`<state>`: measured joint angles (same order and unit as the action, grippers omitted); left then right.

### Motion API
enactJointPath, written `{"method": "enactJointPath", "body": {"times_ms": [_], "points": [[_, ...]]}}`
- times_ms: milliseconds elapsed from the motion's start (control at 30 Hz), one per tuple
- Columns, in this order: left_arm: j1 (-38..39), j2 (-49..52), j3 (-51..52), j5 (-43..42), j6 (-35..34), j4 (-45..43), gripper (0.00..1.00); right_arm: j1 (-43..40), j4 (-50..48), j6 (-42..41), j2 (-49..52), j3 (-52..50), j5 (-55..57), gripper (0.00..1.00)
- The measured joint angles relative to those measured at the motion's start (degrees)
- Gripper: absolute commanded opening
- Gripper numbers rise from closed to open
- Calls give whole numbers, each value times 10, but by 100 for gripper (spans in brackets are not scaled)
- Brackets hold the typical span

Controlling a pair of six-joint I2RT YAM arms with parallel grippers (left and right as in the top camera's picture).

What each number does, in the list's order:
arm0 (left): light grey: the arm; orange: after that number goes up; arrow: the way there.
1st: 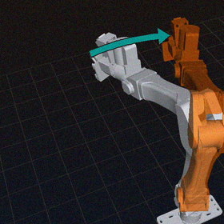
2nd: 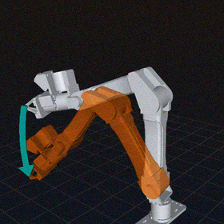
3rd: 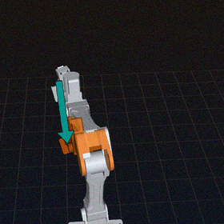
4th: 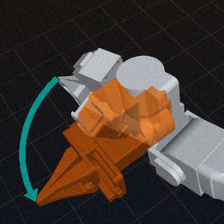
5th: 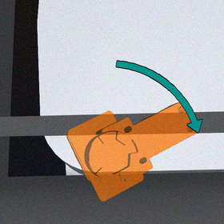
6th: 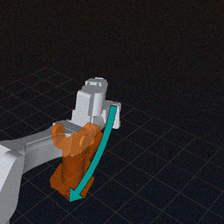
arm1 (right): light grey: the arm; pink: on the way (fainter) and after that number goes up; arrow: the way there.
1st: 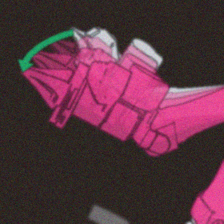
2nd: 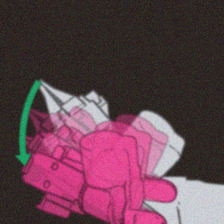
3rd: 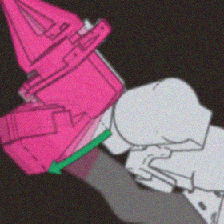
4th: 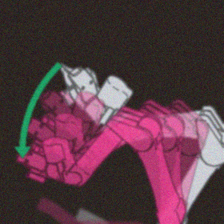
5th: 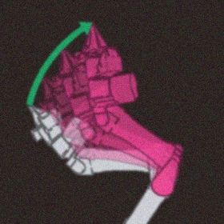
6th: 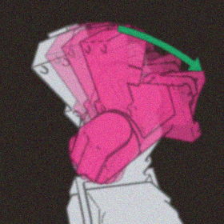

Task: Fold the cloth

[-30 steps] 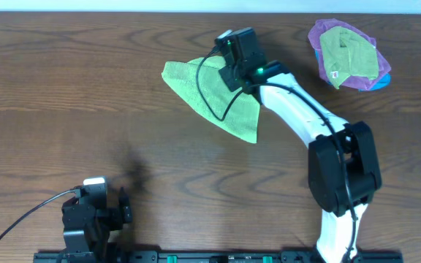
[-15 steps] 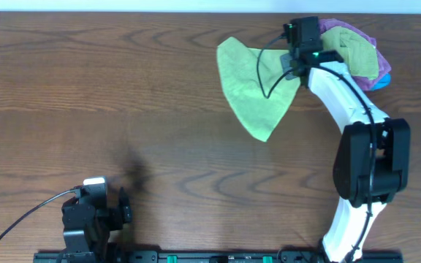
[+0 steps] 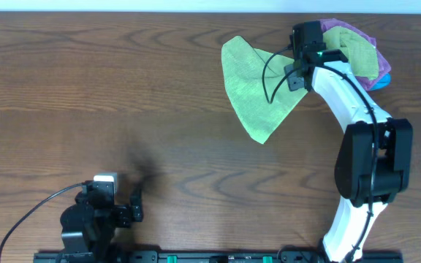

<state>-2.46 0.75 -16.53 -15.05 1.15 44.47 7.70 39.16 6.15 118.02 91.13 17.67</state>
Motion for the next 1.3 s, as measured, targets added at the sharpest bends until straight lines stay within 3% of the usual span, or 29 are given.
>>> {"method": "enactJointPath", "body": {"times_ms": [200, 533, 733, 1300], "points": [[0, 95, -21, -90, -78, -25, 96, -11, 4, -50, 0, 0, -65, 67], [31, 464, -265, -234, -109, -44, 96, -63, 12, -95, 0, 0, -150, 66], [52, 612, -291, -313, -236, -160, 96, -74, 12, -101, 0, 0, -184, 66], [254, 977, -291, -350, -548, -632, 95, -132, 8, -108, -29, 0, -264, 64]]}}
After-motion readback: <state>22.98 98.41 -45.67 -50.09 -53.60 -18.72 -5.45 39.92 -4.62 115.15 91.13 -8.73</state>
